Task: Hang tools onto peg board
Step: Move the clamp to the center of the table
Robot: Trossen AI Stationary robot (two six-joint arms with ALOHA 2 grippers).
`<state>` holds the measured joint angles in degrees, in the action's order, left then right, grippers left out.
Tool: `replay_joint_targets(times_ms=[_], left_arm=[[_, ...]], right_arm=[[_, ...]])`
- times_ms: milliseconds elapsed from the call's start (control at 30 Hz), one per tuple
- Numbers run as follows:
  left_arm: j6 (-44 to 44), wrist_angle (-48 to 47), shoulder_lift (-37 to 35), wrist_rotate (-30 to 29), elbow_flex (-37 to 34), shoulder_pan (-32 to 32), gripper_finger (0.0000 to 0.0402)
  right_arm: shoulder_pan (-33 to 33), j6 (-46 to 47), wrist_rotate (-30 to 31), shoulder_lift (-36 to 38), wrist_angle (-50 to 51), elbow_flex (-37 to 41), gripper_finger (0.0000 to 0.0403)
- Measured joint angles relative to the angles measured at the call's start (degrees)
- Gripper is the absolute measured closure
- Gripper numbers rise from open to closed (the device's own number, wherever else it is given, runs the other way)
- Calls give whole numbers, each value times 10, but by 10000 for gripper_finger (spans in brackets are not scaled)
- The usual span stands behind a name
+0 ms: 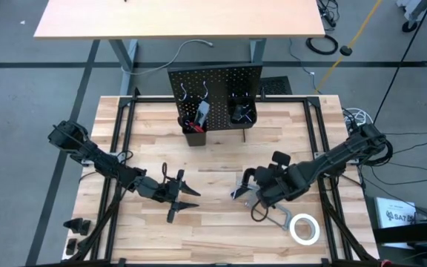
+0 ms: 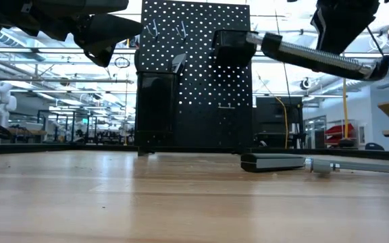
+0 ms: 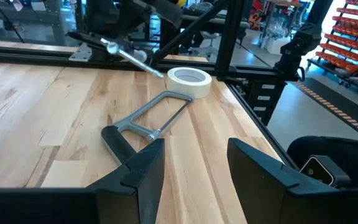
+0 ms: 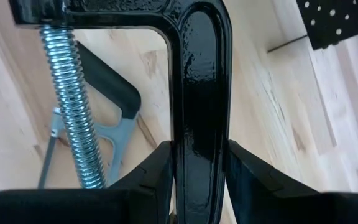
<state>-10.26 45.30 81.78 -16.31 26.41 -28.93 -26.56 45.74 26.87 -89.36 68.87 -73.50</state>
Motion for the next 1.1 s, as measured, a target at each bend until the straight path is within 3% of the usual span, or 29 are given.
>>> replay_joint_targets(times_ms=[267, 500, 733, 1100], left_arm=[[1, 0, 0, -1, 0, 1, 224], [16, -44, -24, -16, 0, 1, 224], [-33, -213, -133, -19, 0, 0, 224], [-45, -289, -182, -24, -1, -36, 224]], right_arm=[[4, 7, -5, -21, -57, -1, 294], [68, -81, -77, -106, -198, -8, 294], [136, -183, -100, -195, -216, -128, 294], [189, -256, -157, -361, -194, -288, 294]])
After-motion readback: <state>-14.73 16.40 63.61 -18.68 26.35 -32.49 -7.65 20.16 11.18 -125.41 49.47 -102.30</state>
